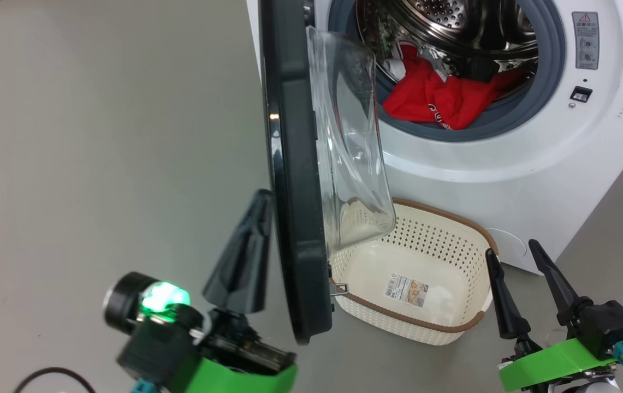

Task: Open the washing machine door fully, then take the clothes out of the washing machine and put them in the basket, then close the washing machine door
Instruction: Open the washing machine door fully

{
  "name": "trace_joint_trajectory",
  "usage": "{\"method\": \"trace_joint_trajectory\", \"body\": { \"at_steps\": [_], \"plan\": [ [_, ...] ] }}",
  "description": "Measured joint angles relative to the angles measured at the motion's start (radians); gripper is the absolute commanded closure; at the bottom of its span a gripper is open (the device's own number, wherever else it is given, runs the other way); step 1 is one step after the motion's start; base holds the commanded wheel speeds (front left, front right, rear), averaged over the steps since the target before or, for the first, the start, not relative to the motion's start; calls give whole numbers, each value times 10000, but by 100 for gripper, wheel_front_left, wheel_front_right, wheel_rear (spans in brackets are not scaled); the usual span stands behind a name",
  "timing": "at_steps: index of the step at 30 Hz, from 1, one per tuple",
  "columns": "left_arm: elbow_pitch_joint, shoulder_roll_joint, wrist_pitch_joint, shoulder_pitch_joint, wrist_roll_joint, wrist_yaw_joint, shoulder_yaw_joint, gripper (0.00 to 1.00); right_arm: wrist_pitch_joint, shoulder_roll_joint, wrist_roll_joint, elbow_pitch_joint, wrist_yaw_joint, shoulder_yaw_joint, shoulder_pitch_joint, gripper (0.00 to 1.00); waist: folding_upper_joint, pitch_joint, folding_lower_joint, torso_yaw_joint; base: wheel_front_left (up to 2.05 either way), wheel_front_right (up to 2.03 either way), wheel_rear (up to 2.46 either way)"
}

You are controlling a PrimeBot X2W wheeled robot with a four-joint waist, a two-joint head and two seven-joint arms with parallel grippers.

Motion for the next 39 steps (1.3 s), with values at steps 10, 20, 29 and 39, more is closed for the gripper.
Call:
{"method": "trace_joint_trajectory", "body": {
  "at_steps": [10, 20, 29, 39],
  "plan": [
    [403, 21, 360, -132, -13, -176, -1181, 100, 0, 0, 4, 88, -2, 27, -12, 0, 0, 109, 0, -213, 0, 0, 0],
    [2240, 59, 1076, -131, -694, -353, -1361, 100, 0, -2, 36, 203, -2, 63, -21, 0, 0, 220, 0, -421, 0, 0, 0],
    [3248, 35, 1429, -246, -907, -58, -1511, 100, 0, -2, 178, 337, -2, 75, -87, 0, 0, 352, 0, -568, 0, 0, 0],
    [3243, -2, 1588, -315, -846, 616, -1354, 100, 0, -2, 180, 458, -2, 23, -88, 0, 0, 362, 1, -381, 0, 0, 0]
  ]
}}
